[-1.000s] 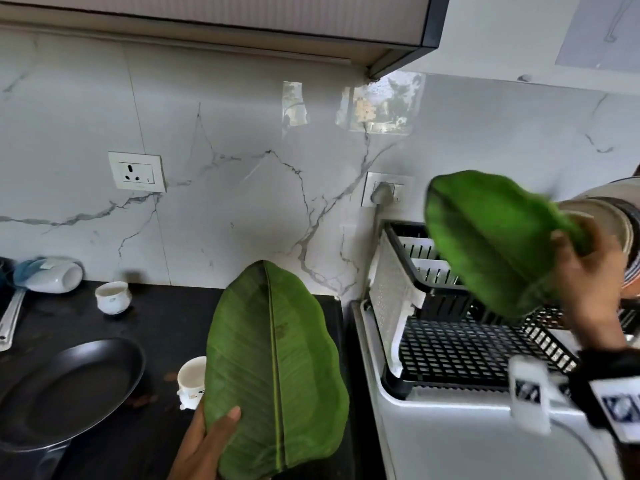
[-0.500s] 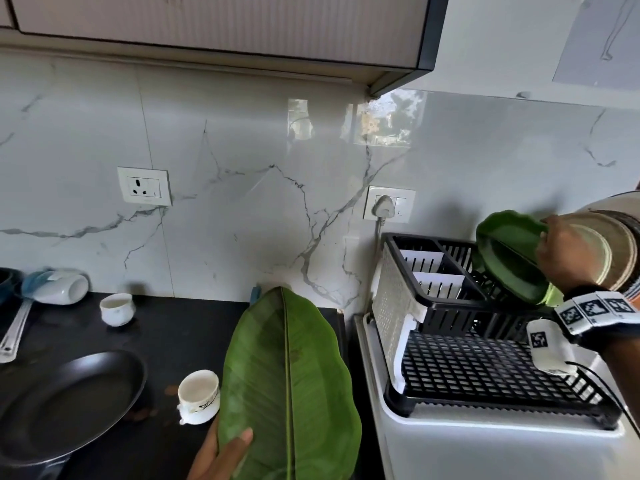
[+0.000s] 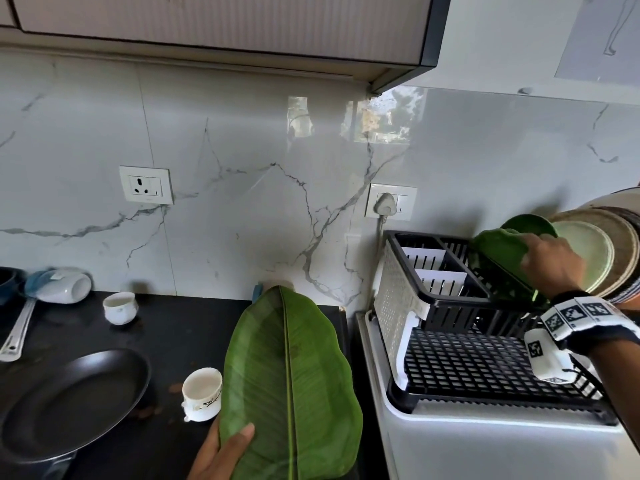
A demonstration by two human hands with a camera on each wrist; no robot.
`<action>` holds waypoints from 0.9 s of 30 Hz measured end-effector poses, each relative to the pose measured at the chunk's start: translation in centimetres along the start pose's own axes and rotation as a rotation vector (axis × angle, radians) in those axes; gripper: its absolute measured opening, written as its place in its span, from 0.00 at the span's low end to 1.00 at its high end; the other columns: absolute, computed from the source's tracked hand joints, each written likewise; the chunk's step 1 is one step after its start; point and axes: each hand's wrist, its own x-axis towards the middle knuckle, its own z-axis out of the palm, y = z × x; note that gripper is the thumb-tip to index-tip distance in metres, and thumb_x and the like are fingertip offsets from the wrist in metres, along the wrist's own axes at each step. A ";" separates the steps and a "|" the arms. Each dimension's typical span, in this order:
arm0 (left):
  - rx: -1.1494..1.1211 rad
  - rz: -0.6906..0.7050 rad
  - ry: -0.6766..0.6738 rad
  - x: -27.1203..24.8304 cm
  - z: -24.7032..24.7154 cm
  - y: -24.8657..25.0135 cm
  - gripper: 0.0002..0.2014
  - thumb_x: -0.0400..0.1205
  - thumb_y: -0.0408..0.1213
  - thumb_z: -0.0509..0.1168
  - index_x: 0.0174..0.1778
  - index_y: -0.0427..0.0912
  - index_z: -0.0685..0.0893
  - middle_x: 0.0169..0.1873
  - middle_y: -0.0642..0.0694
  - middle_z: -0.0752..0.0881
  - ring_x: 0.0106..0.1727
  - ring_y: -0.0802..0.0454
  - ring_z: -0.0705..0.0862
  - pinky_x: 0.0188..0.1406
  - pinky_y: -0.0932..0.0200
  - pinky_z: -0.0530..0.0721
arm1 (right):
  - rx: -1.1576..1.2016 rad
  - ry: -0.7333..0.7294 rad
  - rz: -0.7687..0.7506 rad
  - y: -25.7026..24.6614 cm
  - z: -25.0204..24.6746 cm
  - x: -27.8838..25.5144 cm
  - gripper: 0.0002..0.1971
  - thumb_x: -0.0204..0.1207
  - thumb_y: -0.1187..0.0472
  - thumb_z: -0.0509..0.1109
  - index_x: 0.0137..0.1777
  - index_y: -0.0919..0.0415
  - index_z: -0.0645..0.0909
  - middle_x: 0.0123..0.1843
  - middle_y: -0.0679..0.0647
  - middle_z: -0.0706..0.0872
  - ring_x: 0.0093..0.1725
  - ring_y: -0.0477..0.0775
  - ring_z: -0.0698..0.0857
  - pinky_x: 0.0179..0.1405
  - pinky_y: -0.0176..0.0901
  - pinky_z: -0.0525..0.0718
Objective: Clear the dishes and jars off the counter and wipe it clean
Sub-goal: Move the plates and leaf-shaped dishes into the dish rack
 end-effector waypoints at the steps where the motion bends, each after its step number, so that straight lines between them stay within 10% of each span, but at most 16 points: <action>1: -0.059 -0.023 -0.036 -0.8 0.4 0.9 0.24 0.74 0.25 0.72 0.64 0.25 0.72 0.11 0.64 0.79 0.18 0.77 0.78 0.22 0.84 0.73 | -0.001 0.021 0.006 0.0 -0.3 -0.1 0.18 0.69 0.76 0.65 0.59 0.73 0.82 0.50 0.75 0.81 0.52 0.76 0.77 0.41 0.65 0.79; 2: -0.129 -0.041 -0.123 -0.7 -0.1 1.4 0.21 0.74 0.26 0.72 0.60 0.27 0.74 0.12 0.65 0.80 0.19 0.77 0.78 0.22 0.84 0.73 | -0.009 0.060 0.004 -0.2 -0.7 -0.4 0.15 0.68 0.76 0.66 0.56 0.76 0.82 0.51 0.77 0.79 0.53 0.78 0.75 0.41 0.66 0.78; 5: -0.157 0.014 -0.145 0.6 -0.7 -0.1 0.62 0.40 0.54 0.86 0.68 0.27 0.71 0.22 0.65 0.86 0.27 0.69 0.85 0.25 0.78 0.79 | 0.123 0.256 -0.046 -1.9 -2.6 -2.5 0.10 0.71 0.74 0.66 0.51 0.77 0.82 0.51 0.78 0.80 0.51 0.78 0.76 0.42 0.63 0.80; 6: -0.174 0.006 -0.112 0.5 -0.5 -0.2 0.55 0.46 0.49 0.86 0.68 0.30 0.74 0.24 0.63 0.88 0.29 0.64 0.86 0.25 0.76 0.80 | 0.259 0.243 -0.088 -3.2 -3.6 -4.2 0.08 0.74 0.73 0.67 0.51 0.76 0.83 0.50 0.76 0.81 0.50 0.75 0.79 0.44 0.57 0.81; 8: -0.205 0.029 -0.110 -0.3 -0.2 -0.4 0.26 0.68 0.30 0.78 0.62 0.40 0.80 0.28 0.57 0.90 0.30 0.60 0.88 0.25 0.75 0.82 | 0.651 -0.037 -0.115 -7.0 -5.3 -9.5 0.06 0.76 0.69 0.69 0.50 0.69 0.84 0.48 0.68 0.86 0.42 0.63 0.84 0.40 0.36 0.82; 12: -0.243 0.048 -0.099 -0.8 1.4 -0.6 0.36 0.62 0.34 0.70 0.70 0.47 0.77 0.54 0.42 0.89 0.47 0.50 0.88 0.43 0.59 0.88 | 1.323 -0.979 0.226 -14.7 -4.5 -21.3 0.39 0.45 0.33 0.82 0.50 0.61 0.84 0.38 0.59 0.90 0.32 0.52 0.87 0.27 0.38 0.84; 15: -0.336 -0.007 -0.082 -0.3 1.8 -1.0 0.34 0.67 0.28 0.72 0.70 0.49 0.76 0.58 0.38 0.86 0.57 0.42 0.84 0.58 0.43 0.84 | 1.602 -1.252 0.457 -16.8 -4.4 -24.2 0.18 0.72 0.50 0.72 0.53 0.64 0.84 0.41 0.65 0.90 0.36 0.60 0.90 0.29 0.49 0.87; 17: -0.337 -0.056 -0.097 -0.3 2.2 -1.1 0.31 0.68 0.27 0.72 0.67 0.51 0.78 0.52 0.38 0.89 0.57 0.37 0.84 0.68 0.32 0.74 | 1.716 -1.168 0.506 -16.5 -4.4 -24.3 0.10 0.79 0.68 0.60 0.54 0.66 0.83 0.39 0.66 0.89 0.33 0.61 0.90 0.25 0.51 0.87; 20: -0.253 -0.076 -0.122 0.0 2.9 -1.3 0.23 0.80 0.24 0.61 0.73 0.37 0.73 0.47 0.38 0.87 0.52 0.40 0.82 0.67 0.47 0.72 | 1.707 -0.991 0.465 -15.6 -3.6 -24.0 0.12 0.77 0.78 0.60 0.53 0.67 0.82 0.36 0.63 0.90 0.31 0.57 0.89 0.23 0.49 0.87; 23: -0.178 -0.011 -0.083 0.3 2.9 -1.9 0.28 0.77 0.24 0.67 0.73 0.25 0.68 0.66 0.25 0.76 0.69 0.33 0.74 0.65 0.50 0.69 | 1.639 -0.782 0.375 -15.0 -3.8 -23.5 0.19 0.60 0.67 0.79 0.52 0.67 0.84 0.43 0.63 0.91 0.40 0.59 0.90 0.33 0.49 0.89; 25: -0.162 -0.025 -0.162 0.5 2.3 -2.1 0.48 0.62 0.48 0.81 0.73 0.28 0.69 0.65 0.27 0.79 0.69 0.34 0.77 0.66 0.49 0.74 | 1.596 -0.612 0.346 -14.2 -4.0 -22.9 0.25 0.49 0.51 0.85 0.46 0.61 0.88 0.42 0.60 0.91 0.40 0.56 0.90 0.33 0.44 0.88; 27: -0.232 -0.232 -0.293 0.4 1.6 -0.4 0.33 0.73 0.50 0.71 0.67 0.33 0.73 0.49 0.34 0.90 0.58 0.37 0.84 0.56 0.46 0.83 | 1.553 -0.410 0.306 -13.3 -4.6 -21.7 0.05 0.66 0.60 0.79 0.41 0.57 0.89 0.40 0.55 0.91 0.37 0.50 0.88 0.30 0.39 0.86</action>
